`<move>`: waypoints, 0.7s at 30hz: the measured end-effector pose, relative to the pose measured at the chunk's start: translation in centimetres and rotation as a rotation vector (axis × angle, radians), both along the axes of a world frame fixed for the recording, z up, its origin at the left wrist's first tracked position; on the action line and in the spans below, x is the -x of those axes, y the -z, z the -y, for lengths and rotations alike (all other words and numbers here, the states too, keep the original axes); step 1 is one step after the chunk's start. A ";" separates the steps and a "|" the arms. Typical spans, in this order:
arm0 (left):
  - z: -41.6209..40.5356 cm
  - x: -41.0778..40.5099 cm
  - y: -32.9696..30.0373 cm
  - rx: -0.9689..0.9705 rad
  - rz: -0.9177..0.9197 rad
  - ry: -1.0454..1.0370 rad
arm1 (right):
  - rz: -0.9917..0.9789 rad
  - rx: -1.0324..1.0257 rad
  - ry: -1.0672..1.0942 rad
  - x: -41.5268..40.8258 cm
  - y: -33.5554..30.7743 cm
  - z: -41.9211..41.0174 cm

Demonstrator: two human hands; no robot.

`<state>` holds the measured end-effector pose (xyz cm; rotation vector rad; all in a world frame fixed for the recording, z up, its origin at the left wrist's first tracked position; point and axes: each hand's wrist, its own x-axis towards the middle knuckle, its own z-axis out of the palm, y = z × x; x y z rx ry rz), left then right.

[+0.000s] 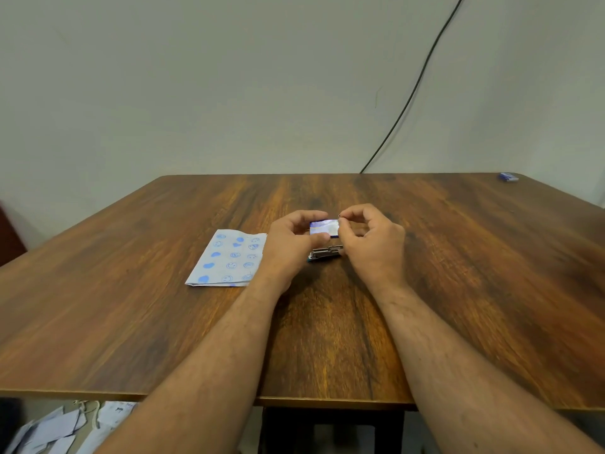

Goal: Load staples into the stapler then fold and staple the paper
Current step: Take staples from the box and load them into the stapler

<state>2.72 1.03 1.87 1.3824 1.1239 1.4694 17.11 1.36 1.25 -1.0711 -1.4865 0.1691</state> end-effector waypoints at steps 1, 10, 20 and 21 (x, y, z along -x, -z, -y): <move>0.1 0.0 -0.1 0.006 0.028 0.033 | 0.002 0.008 -0.004 0.0 0.0 0.0; 0.8 0.1 -0.8 0.217 0.428 0.284 | -0.097 0.012 -0.012 -0.1 -0.1 -0.1; 0.9 0.2 -0.8 0.245 0.465 0.265 | -0.114 0.031 -0.019 0.0 -0.1 -0.1; 0.8 0.3 -0.7 0.254 0.470 0.261 | -0.128 0.040 -0.020 0.0 -0.1 -0.1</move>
